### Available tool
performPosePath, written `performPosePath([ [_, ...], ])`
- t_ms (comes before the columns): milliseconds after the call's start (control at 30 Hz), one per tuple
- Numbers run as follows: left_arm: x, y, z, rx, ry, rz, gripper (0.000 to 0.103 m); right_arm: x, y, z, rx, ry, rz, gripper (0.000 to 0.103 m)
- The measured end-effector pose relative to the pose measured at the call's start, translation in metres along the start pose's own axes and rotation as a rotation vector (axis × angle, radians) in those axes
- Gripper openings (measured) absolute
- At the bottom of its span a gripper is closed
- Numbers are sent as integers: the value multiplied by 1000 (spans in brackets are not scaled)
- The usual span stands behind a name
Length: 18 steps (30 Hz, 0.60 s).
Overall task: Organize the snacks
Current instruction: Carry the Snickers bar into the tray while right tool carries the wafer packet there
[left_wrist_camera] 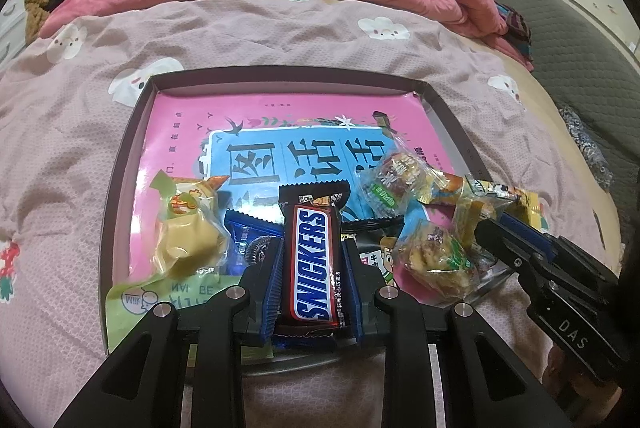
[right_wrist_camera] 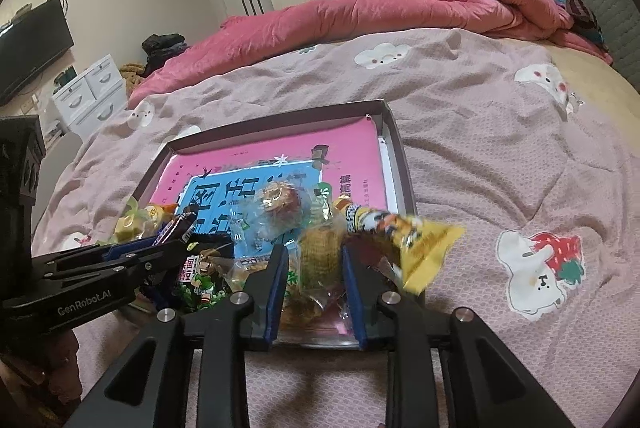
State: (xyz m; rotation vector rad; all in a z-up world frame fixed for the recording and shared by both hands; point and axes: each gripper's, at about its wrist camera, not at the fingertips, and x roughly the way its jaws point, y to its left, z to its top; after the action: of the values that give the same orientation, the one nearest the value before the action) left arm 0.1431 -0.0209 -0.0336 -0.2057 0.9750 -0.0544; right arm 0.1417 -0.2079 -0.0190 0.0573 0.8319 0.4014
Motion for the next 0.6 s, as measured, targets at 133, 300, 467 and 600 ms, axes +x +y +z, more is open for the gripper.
performPosePath([
  [133, 1, -1, 0, 4, 1, 0, 29, -3, 0, 0, -1, -6, 8, 29],
  [300, 0, -1, 0, 4, 1, -6, 29, -5, 3, 0, -3, -12, 37, 29],
  [467, 1, -3, -2, 5, 1, -17, 29, -5, 5, -1, -11, -8, 44, 29],
  [600, 0, -2, -1, 2, -1, -27, 29, -7, 3, -1, 2, -13, 36, 29],
])
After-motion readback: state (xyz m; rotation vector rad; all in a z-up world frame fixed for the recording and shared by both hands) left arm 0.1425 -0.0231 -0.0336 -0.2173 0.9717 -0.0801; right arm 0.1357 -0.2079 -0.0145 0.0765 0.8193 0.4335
